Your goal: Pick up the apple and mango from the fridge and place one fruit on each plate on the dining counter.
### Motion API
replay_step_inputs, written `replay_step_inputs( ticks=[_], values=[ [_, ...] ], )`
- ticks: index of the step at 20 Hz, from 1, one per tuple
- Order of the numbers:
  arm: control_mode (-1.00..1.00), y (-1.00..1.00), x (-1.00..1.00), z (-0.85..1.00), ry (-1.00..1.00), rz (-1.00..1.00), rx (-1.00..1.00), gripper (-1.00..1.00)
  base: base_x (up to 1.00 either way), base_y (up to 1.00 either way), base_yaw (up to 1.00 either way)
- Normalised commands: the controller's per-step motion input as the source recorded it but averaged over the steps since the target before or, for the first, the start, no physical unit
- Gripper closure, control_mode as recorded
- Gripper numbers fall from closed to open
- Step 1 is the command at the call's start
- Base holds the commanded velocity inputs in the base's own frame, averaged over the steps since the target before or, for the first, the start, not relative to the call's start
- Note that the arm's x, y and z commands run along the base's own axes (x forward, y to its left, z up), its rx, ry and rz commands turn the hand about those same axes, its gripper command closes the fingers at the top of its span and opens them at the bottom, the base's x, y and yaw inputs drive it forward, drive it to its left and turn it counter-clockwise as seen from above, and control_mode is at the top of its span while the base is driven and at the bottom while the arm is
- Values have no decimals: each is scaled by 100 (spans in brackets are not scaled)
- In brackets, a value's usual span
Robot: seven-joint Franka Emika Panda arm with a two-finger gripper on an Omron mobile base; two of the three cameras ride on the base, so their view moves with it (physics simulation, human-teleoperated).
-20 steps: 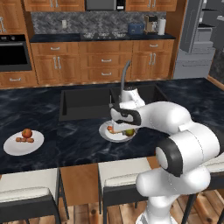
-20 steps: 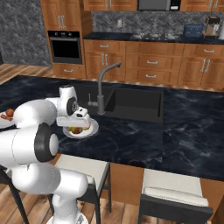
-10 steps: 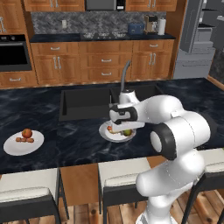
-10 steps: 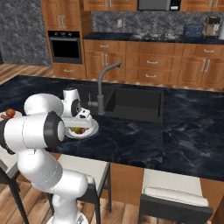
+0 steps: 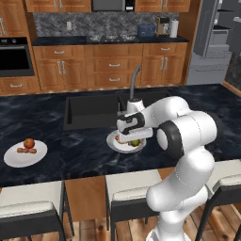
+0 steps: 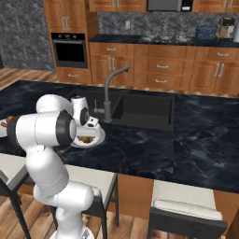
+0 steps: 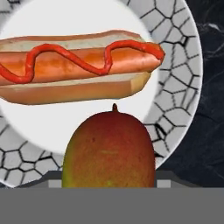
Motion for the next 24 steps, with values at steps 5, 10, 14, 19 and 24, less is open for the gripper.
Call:
replay_step_inputs(
  ticks=[5, 10, 14, 19, 24],
  values=[
    [-100, 2, 25, -28, 0, 0, 0, 100, 0, 0, 0],
    [-100, 7, 18, -25, 0, 0, 0, -100, 0, 0, 0],
    [-100, 9, -22, -30, -2, 0, 0, -100, 0, 0, 0],
    [-100, 4, -28, -15, -1, 0, 0, -100, 0, 0, 0],
    [-100, 2, -10, 2, 0, 0, 0, -100, 0, 0, 0]
  ],
)
